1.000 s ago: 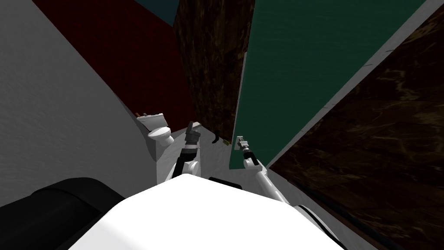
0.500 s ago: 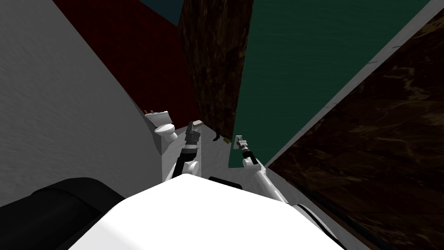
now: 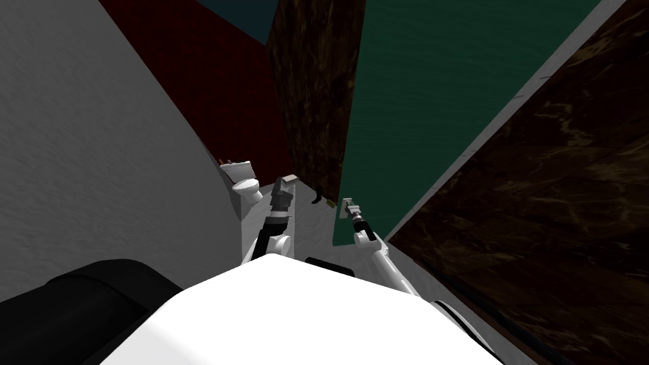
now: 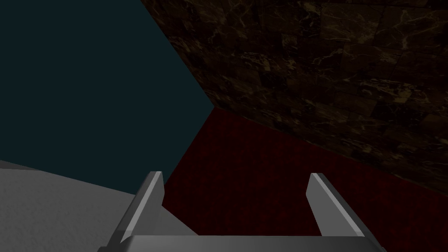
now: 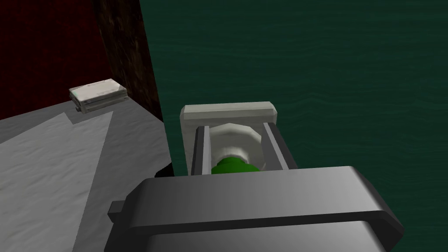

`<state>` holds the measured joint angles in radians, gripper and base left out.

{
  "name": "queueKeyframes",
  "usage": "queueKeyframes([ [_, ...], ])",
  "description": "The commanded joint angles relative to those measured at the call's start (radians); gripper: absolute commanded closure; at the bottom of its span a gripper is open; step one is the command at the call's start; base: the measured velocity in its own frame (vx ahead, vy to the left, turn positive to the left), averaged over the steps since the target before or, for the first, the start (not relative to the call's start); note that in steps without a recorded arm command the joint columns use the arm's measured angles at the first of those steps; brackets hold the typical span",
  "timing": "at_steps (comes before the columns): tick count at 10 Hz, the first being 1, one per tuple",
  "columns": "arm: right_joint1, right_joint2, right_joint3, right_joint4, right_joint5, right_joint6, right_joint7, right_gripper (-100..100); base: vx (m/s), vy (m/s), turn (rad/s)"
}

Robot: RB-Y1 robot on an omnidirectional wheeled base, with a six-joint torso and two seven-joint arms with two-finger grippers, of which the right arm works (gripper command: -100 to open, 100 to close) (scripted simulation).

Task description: Pull the door open

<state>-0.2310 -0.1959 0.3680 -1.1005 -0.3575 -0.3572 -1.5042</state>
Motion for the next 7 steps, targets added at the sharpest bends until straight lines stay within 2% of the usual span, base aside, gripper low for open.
queueKeyframes([
  [1,0.012,-0.026,-0.020,0.012,-0.014,0.010,-0.021,100,0.020,-0.110,-0.170],
  [2,0.015,-0.032,-0.023,0.015,-0.018,0.011,-0.028,100,0.041,-0.077,-0.138],
  [3,0.021,-0.047,-0.031,0.023,-0.027,0.014,-0.044,100,0.037,-0.038,-0.056],
  [6,0.021,-0.047,-0.031,0.023,-0.027,0.014,-0.044,100,0.002,0.005,-0.016],
  [7,0.024,-0.054,-0.035,0.027,-0.032,0.016,-0.053,100,-0.007,-0.004,-0.014],
])
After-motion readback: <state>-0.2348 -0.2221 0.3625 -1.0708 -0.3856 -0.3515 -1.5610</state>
